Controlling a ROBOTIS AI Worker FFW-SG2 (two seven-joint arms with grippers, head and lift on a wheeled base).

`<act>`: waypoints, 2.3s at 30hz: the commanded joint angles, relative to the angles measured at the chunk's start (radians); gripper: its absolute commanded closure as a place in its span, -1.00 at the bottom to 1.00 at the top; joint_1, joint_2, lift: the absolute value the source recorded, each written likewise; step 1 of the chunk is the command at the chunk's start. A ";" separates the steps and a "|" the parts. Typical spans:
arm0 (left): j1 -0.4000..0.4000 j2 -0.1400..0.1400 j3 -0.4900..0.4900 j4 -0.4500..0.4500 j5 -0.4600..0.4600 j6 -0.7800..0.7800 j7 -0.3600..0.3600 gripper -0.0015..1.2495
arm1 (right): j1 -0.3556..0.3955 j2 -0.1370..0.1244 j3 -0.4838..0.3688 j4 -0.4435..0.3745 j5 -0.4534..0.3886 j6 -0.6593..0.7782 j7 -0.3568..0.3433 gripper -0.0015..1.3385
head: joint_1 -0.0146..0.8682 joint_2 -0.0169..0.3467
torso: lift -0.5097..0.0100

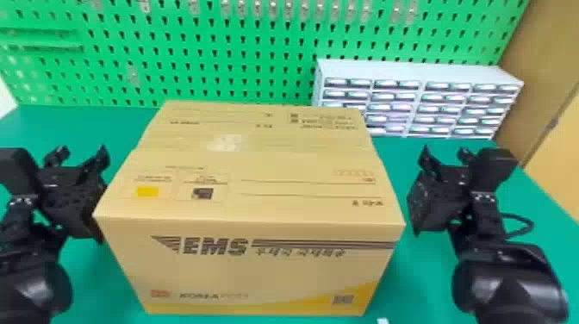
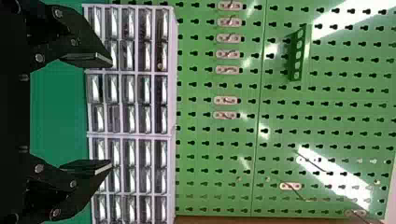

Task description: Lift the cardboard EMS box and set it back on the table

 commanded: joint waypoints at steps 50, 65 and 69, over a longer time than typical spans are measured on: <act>-0.005 0.000 0.001 -0.002 -0.009 -0.014 0.002 -0.23 | -0.028 -0.006 0.004 -0.002 0.024 0.017 0.000 -0.26 | 0.57 -0.99 | 0.60; -0.005 0.000 0.003 -0.002 -0.009 -0.014 0.002 -0.22 | -0.028 -0.006 -0.002 -0.002 0.028 0.017 0.000 -0.26 | 0.57 -0.99 | 0.60; -0.005 0.000 0.004 -0.002 -0.009 -0.015 0.002 -0.22 | -0.028 -0.006 -0.002 -0.002 0.028 0.017 0.000 -0.26 | 0.57 -0.99 | 0.60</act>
